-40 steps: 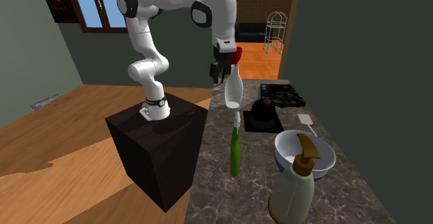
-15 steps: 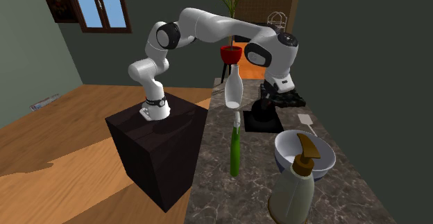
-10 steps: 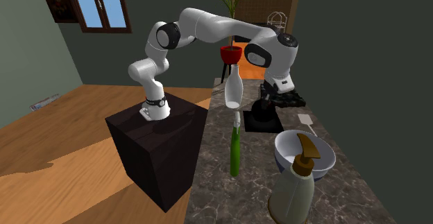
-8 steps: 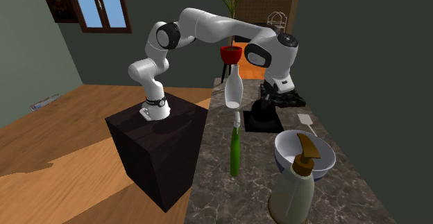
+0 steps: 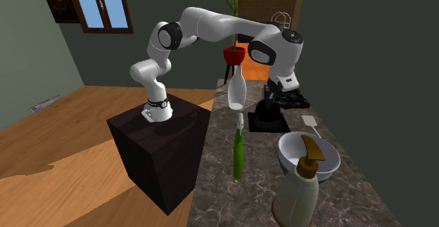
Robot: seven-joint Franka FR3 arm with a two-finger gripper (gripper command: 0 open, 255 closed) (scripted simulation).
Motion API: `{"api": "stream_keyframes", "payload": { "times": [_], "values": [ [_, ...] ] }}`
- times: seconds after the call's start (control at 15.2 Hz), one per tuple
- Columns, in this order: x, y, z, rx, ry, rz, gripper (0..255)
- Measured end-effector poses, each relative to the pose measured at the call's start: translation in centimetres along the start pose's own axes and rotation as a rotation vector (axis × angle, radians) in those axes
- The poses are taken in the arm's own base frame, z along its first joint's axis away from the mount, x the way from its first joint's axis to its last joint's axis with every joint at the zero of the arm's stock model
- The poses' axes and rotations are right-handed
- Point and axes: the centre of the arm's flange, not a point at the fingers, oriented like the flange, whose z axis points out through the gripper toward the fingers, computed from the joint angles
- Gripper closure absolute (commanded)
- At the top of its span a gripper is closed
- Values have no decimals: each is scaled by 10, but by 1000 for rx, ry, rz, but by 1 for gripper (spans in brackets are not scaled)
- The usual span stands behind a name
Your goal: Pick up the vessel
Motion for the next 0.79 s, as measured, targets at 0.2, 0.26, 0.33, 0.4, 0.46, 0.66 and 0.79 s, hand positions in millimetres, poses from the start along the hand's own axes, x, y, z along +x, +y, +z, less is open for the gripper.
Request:
{"api": "stream_keyframes", "payload": {
  "times": [0.2,0.26,0.33,0.4,0.46,0.66,0.79],
  "values": [
    [-1,-6,-15,0,0,0,255],
    [-2,-7,-19,0,0,0,255],
    [-2,-10,-24,0,0,0,255],
    [-4,-11,-29,0,0,0,255],
    [-4,-13,-34,0,0,0,255],
    [-8,-19,-47,0,0,0,255],
    [-9,-22,-56,0,0,0,255]
  ]
}}
